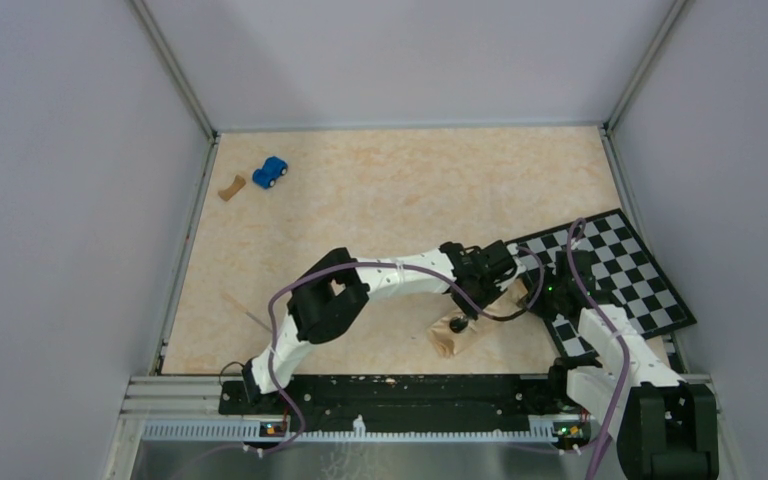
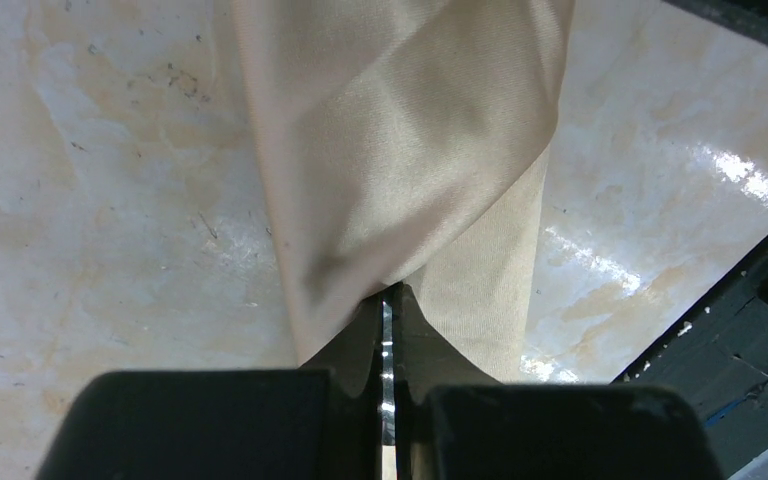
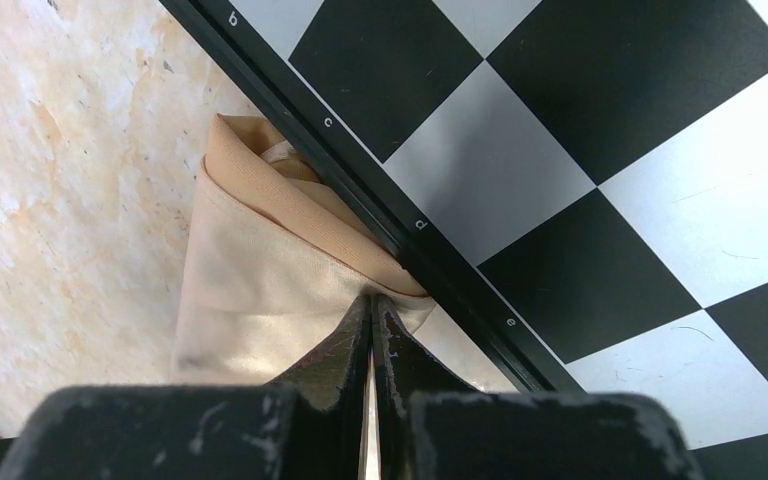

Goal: Fold the napkin into a case and place the utensils inside
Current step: Insert the spoon into the folded napkin.

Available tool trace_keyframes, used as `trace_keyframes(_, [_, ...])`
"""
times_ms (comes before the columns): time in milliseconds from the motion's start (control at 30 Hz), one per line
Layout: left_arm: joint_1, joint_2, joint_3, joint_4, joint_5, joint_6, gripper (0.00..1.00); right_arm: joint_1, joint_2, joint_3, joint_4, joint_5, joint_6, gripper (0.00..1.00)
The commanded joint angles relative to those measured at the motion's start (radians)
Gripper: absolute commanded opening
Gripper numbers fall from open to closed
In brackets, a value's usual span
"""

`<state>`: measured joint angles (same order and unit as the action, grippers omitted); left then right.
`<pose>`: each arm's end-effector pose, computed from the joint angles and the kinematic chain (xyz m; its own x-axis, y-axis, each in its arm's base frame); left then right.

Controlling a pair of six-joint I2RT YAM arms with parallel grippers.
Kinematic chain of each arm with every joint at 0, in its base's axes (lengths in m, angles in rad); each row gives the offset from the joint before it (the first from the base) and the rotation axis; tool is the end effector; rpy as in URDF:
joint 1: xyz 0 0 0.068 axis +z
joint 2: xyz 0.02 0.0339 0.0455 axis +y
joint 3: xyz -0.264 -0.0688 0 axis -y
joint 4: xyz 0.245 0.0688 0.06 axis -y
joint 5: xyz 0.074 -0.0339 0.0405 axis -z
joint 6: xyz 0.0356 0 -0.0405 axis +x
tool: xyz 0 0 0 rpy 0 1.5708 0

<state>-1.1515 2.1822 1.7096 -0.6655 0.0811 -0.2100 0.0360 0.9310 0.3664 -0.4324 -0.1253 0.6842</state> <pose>0.1858 -0.4240 0.1722 -0.5541 0.7329 -0.3948 0.8269 0.5394 -0.1593 0.1605 0.0102 0.1531 -0.7158 0.6017 -0.3543 0.4503 0.7856 0.4244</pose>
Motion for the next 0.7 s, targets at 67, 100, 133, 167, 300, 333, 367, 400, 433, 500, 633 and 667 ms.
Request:
trace_keyframes(67, [0.003,0.022,0.054,-0.023,-0.034,0.048,0.0,-0.005,0.013,-0.005,0.031,0.001,-0.008,0.0])
trace_keyframes(100, [0.003,0.023,0.055,-0.033,-0.042,0.053,0.0,-0.005,0.015,-0.006,0.033,0.0,-0.009,0.0])
trace_keyframes(133, [0.003,0.024,0.056,-0.042,-0.052,0.055,0.0,-0.004,0.018,-0.006,0.035,-0.002,-0.009,0.0])
trace_keyframes(167, [0.003,0.022,0.055,-0.051,-0.059,0.057,0.0,-0.004,0.02,-0.007,0.035,-0.002,-0.009,0.0])
trace_keyframes(300, [0.002,0.001,0.042,-0.073,-0.114,0.058,0.08,-0.004,0.021,-0.002,0.035,-0.005,-0.013,0.0])
trace_keyframes(333, [0.003,-0.006,0.043,-0.08,-0.114,0.052,0.14,-0.004,0.02,-0.001,0.036,-0.007,-0.015,0.0])
trace_keyframes(367, [0.003,-0.019,0.046,-0.087,-0.111,0.04,0.21,-0.004,0.02,0.0,0.037,-0.009,-0.015,0.0])
trace_keyframes(400, [0.003,-0.035,0.046,-0.093,-0.099,0.027,0.28,-0.004,0.02,0.001,0.038,-0.011,-0.019,0.0])
trace_keyframes(433, [0.003,-0.056,0.04,-0.094,-0.091,0.013,0.34,-0.004,0.02,0.002,0.04,-0.012,-0.02,0.0])
trace_keyframes(500, [0.002,-0.111,0.02,-0.1,-0.092,-0.026,0.42,-0.004,0.022,0.003,0.045,-0.016,-0.023,0.0])
trace_keyframes(633, [0.006,-0.273,-0.084,-0.088,-0.118,-0.105,0.5,-0.004,0.031,0.001,0.055,-0.027,-0.029,0.0])
trace_keyframes(667, [0.01,-0.324,-0.124,-0.081,-0.127,-0.127,0.51,-0.004,0.033,-0.001,0.058,-0.032,-0.029,0.0])
